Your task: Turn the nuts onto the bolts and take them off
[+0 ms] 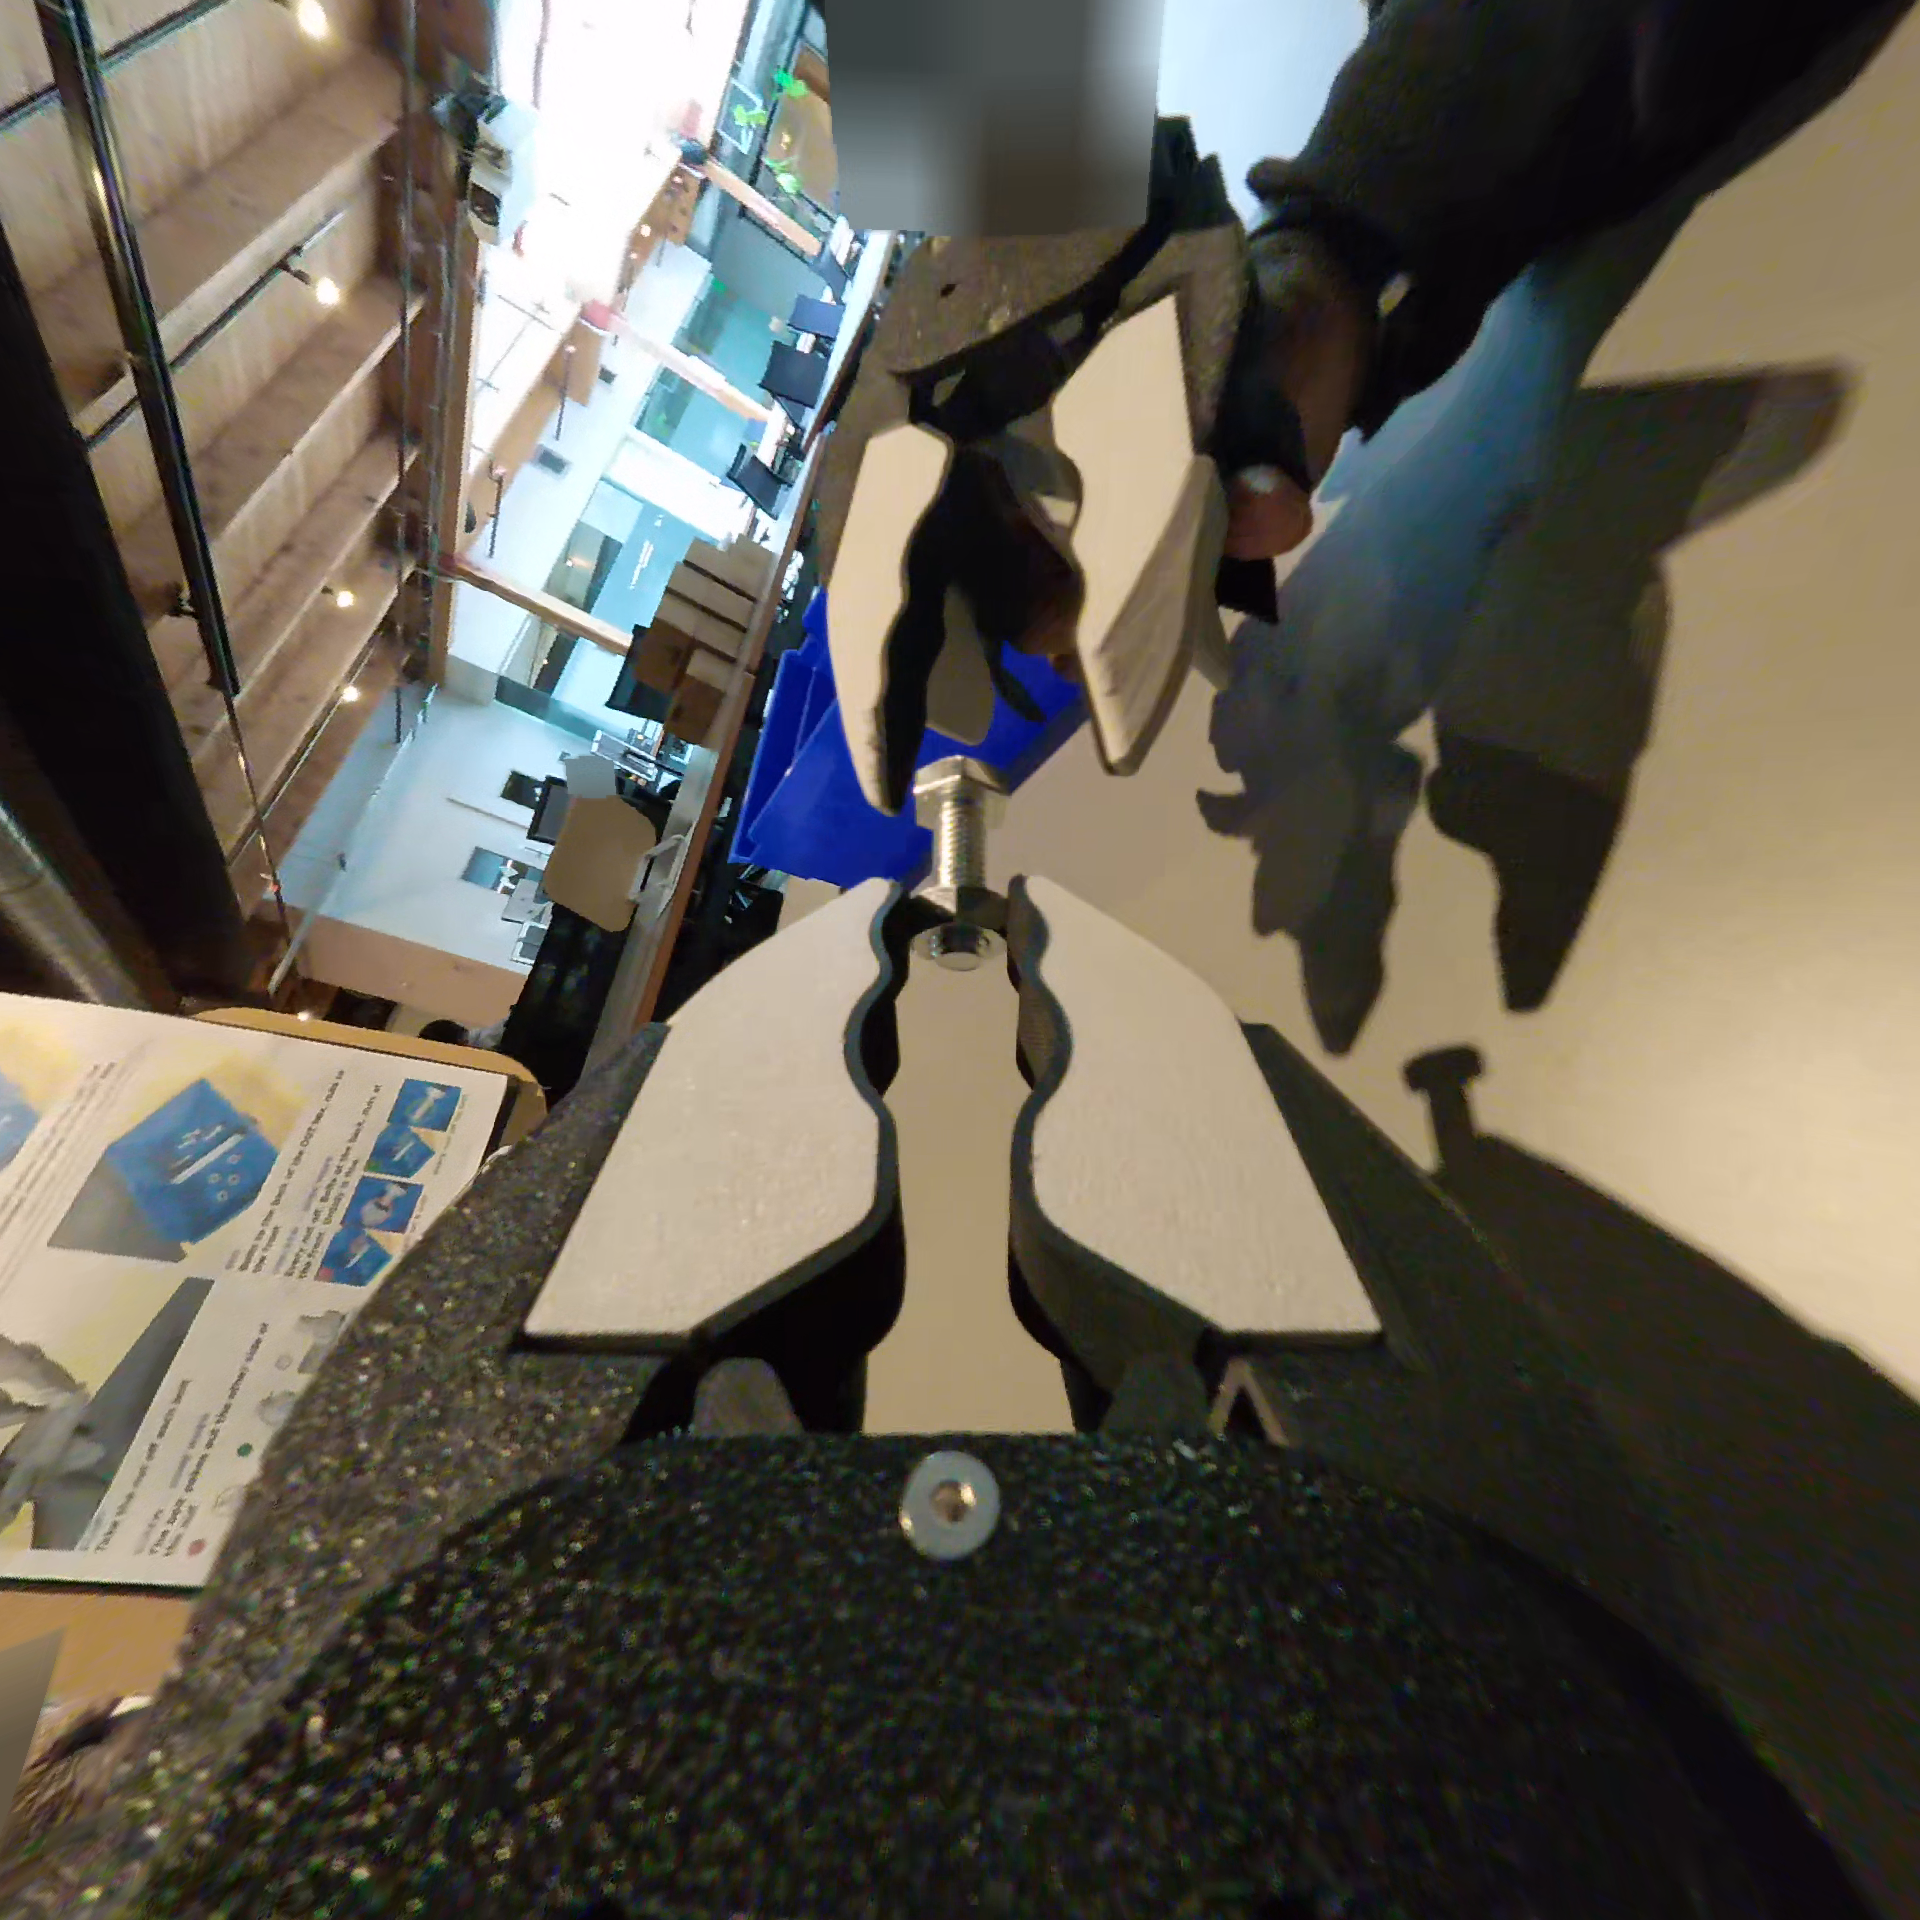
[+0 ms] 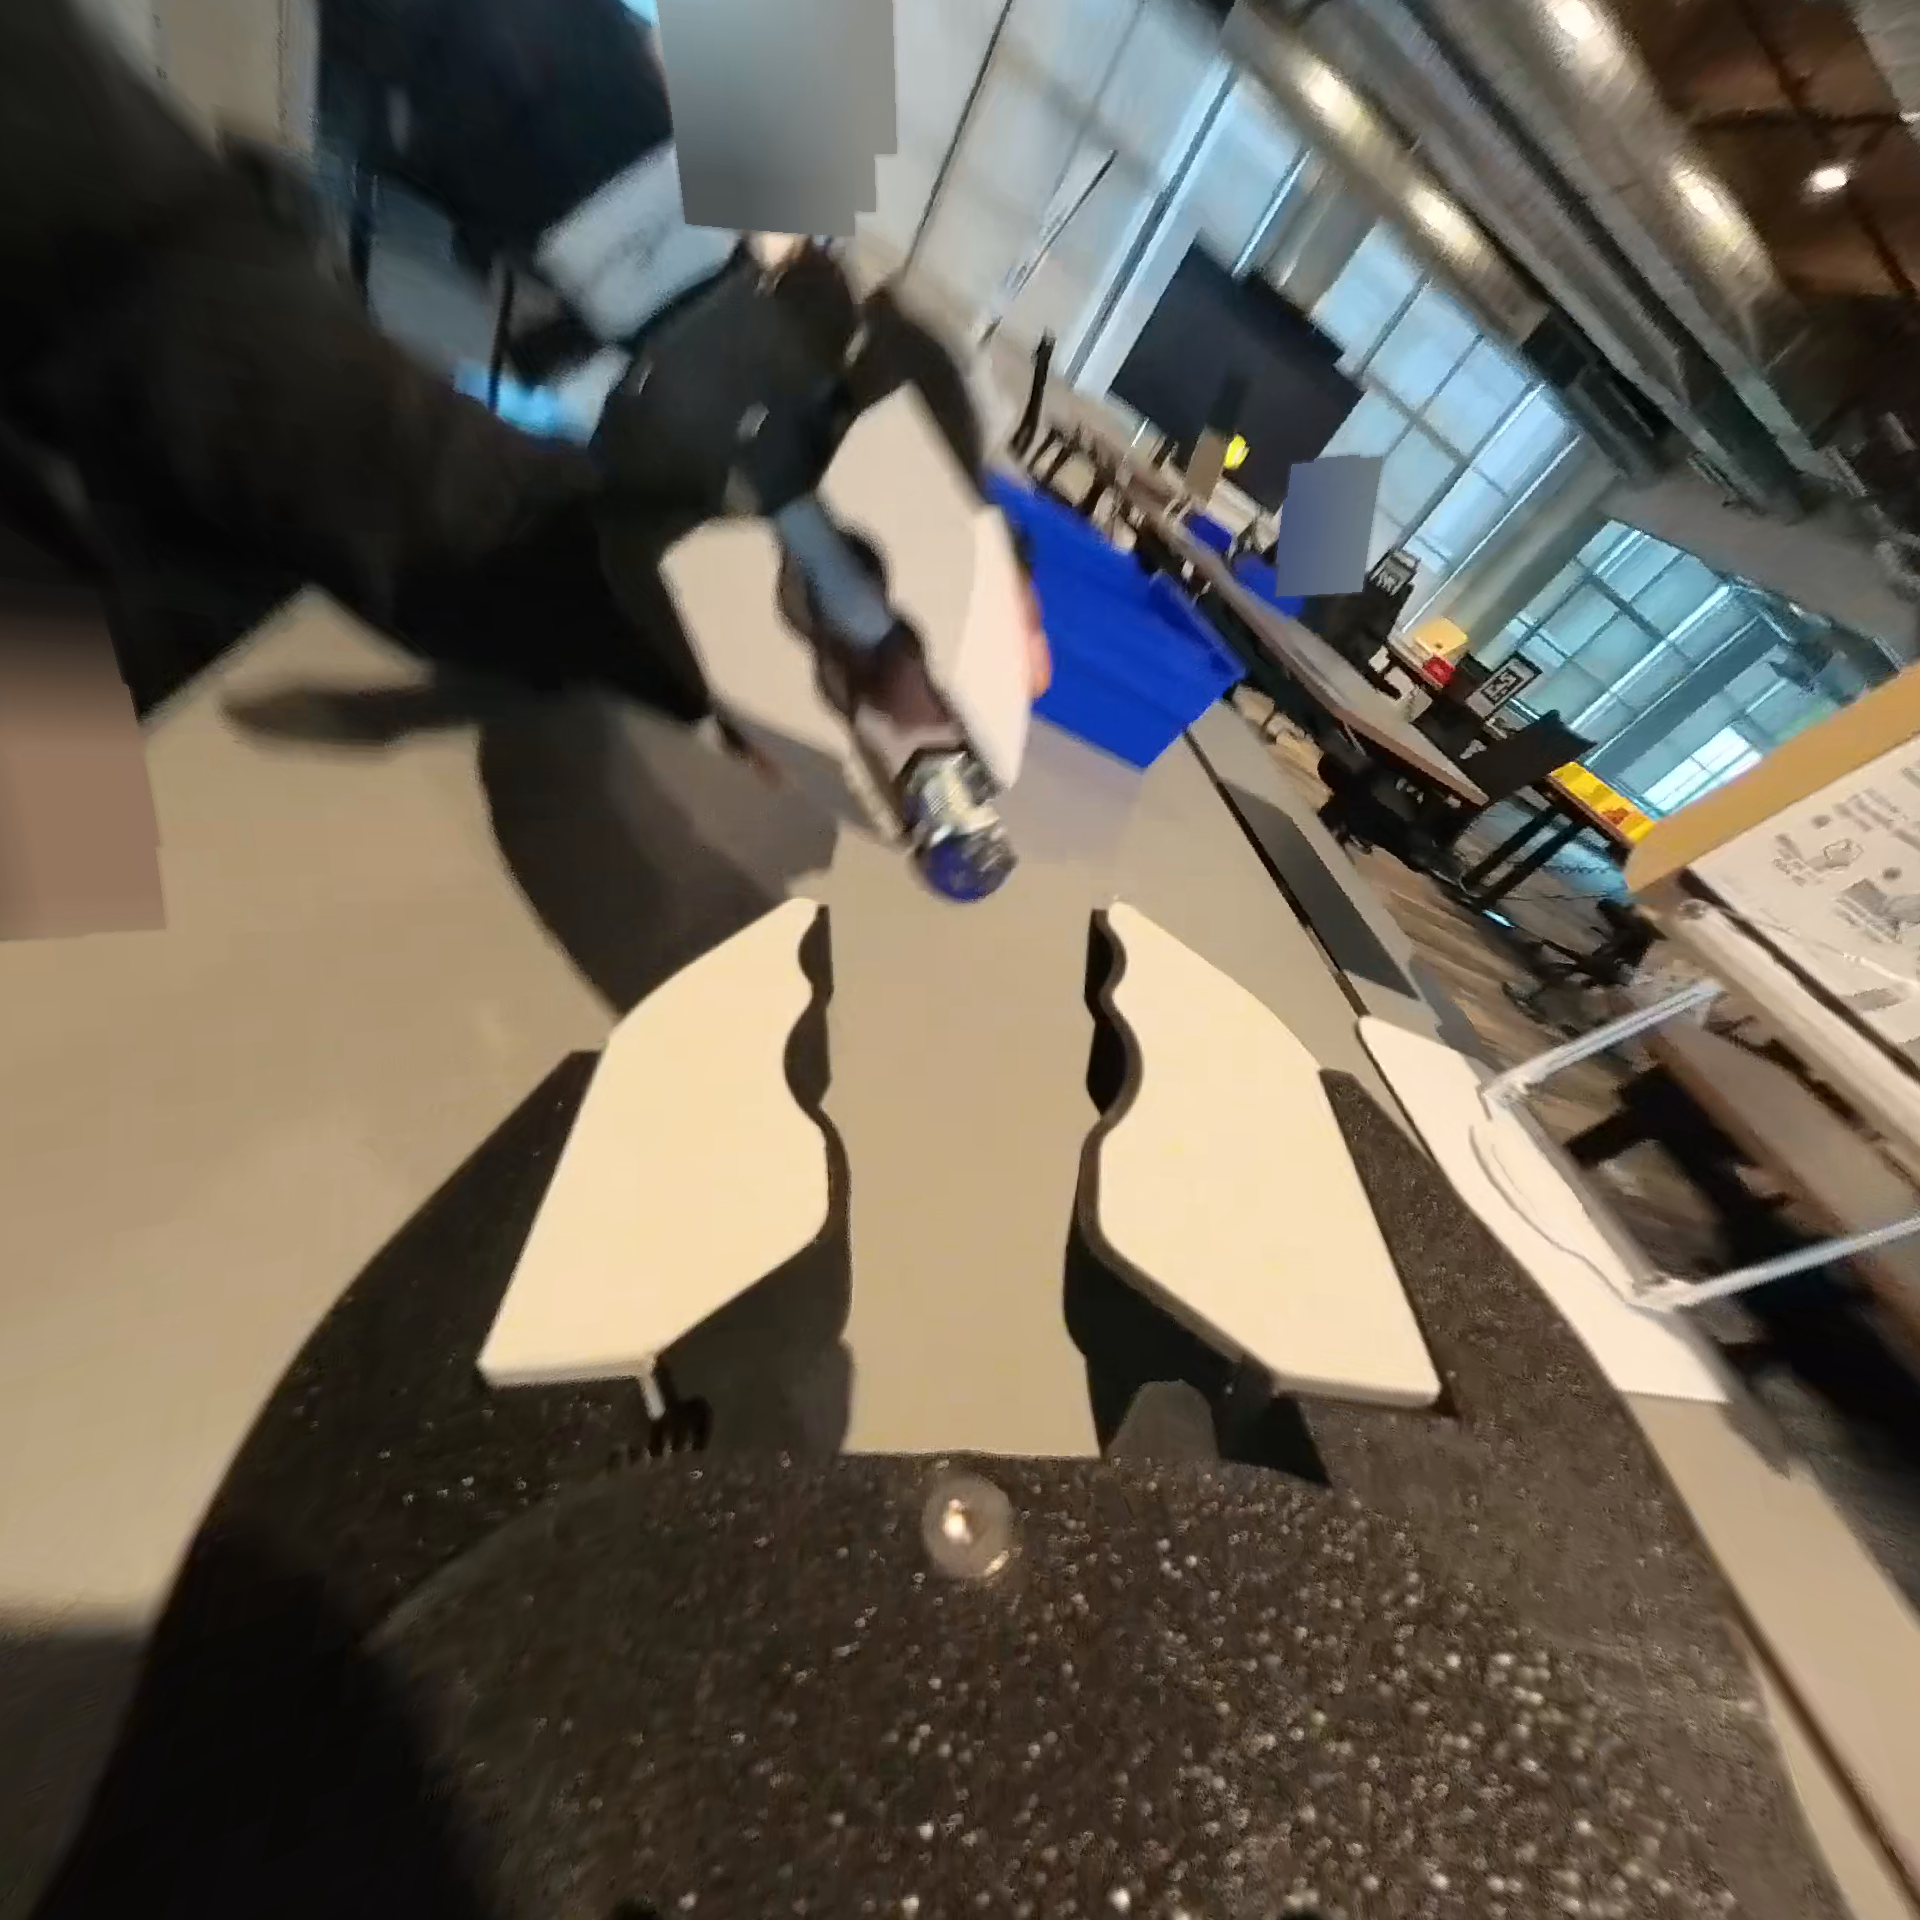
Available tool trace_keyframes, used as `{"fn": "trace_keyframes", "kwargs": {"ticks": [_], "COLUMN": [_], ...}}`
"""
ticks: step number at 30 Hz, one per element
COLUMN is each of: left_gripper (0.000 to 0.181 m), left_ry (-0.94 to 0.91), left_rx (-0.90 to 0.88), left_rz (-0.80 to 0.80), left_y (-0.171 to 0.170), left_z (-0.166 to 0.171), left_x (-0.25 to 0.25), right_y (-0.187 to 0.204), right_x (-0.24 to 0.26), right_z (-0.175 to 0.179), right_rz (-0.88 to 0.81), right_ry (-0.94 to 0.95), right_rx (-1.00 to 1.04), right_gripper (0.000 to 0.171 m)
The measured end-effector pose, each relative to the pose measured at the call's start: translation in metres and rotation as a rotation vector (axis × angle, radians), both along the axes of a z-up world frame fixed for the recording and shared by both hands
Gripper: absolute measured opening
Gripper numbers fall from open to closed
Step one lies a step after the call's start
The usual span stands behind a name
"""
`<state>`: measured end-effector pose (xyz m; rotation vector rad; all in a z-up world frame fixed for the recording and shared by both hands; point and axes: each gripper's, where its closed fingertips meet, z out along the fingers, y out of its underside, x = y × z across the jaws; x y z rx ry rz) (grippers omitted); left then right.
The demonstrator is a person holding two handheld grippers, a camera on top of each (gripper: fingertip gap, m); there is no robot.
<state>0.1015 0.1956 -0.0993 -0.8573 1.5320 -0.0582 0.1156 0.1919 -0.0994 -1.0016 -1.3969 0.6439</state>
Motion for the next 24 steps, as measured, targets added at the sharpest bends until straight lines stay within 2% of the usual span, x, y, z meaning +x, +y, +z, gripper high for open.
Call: {"fn": "trace_keyframes", "kwargs": {"ticks": [4, 16, 24], "left_gripper": [0.017, 0.017, 0.018], "left_ry": [0.027, 0.059, 0.035], "left_rx": [-0.029, -0.049, -0.238], "left_rz": [-0.048, -0.106, -0.166], "left_y": [-0.006, -0.017, -0.026], "left_z": [-0.008, -0.017, -0.018], "left_x": [0.004, 0.010, 0.014], "right_y": [-0.009, -0.018, -0.025], "right_x": [0.004, 0.006, 0.002], "right_z": [-0.013, -0.008, -0.008], "right_rz": [0.003, 0.019, 0.028], "right_ry": [-0.031, 0.024, 0.004], "right_rx": [0.070, 0.102, 0.145], "right_gripper": [0.043, 0.037, 0.033]}}
